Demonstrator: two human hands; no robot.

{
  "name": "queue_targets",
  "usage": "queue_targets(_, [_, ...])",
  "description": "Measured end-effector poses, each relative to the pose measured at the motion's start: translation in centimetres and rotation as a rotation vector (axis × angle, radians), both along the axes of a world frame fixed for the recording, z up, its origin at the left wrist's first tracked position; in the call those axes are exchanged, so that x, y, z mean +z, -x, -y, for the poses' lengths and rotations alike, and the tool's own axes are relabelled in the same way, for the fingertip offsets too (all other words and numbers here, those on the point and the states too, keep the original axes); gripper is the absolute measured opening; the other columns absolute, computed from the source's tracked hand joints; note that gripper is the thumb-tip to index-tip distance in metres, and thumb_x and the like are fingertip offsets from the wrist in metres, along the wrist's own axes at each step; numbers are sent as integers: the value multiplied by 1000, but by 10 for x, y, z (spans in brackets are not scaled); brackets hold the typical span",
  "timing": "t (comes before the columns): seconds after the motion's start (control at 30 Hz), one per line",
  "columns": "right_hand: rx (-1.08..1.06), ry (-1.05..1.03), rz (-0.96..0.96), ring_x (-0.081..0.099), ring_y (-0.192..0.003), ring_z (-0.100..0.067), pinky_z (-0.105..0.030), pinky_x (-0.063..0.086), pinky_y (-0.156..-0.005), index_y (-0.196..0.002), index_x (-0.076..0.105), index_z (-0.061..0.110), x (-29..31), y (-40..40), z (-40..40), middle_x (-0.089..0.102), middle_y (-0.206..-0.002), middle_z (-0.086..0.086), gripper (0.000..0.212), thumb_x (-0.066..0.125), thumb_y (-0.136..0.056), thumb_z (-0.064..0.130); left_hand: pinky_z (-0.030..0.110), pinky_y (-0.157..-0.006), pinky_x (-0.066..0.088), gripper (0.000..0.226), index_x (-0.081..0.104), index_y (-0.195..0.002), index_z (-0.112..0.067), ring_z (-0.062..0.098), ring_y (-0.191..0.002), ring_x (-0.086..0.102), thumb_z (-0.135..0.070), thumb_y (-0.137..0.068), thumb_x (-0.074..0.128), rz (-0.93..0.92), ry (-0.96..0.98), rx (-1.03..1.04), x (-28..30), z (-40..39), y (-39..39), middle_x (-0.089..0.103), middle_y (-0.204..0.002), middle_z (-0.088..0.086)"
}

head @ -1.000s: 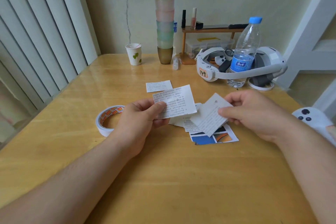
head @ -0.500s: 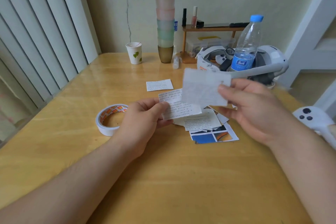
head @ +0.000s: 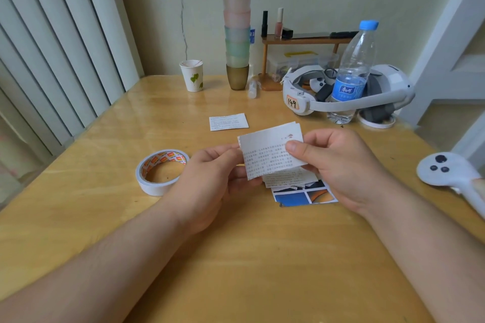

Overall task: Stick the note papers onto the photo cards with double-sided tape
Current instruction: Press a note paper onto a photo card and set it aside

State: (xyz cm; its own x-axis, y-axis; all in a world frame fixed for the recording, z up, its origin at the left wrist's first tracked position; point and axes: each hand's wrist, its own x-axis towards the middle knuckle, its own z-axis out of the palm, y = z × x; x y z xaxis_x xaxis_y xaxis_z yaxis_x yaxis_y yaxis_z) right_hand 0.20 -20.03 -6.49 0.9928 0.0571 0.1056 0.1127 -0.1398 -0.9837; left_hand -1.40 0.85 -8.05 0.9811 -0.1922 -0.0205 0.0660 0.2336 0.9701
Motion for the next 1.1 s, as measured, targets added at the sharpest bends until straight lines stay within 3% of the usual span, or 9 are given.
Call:
queue_targets(0.27, [-10,17,-15,73,-102,-40,-60,57,-97,-74,74,7,-1,-2,1,79,-91,-15,21,78,-91,18,37,-81,65,42,81,-100,-4,30,-90,75,-17,-109,43,-18,66,7,4,-1,2,78,-111,20])
queue_targets(0.37, [-22,15,-9,71,-104,-44,-60,57,-96,-73,73,7,-2,-3,1,76,-95,-23,22,79,-90,20,34,-78,64,34,80,-88,-5,27,-82,73,-19,-107,56,31,-13,56,2,1,3,73,-87,24])
queue_targets(0.43, [-23,19,-6,70,-104,-45,-60,57,-95,-74,73,7,-2,-2,1,74,-97,-27,22,80,-89,21,29,-77,63,43,80,-69,-14,24,-82,73,-15,-105,58,74,-67,67,2,2,4,69,-72,10])
queue_targets(0.57, [-27,28,-4,71,-103,-45,-60,58,-95,-73,75,11,-1,-1,1,75,-97,-25,20,81,-89,22,24,-76,62,48,82,-68,-19,20,-90,77,-10,-106,55,90,-74,32,8,4,9,79,-85,3])
queue_targets(0.93, [-76,-5,-12,72,-100,-43,-51,62,-90,-62,72,25,3,3,-5,77,-93,-22,27,83,-85,16,26,-76,63,59,75,-53,-17,15,-86,75,-8,-107,53,71,-76,33,15,6,13,74,-73,-4])
queue_targets(1.1, [-96,-31,-8,75,-95,-40,-46,63,-84,-60,72,29,3,3,-6,75,-92,-25,31,84,-84,13,28,-75,63,58,69,-49,-14,19,-86,75,-9,-105,56,48,-62,52,14,4,12,73,-72,1])
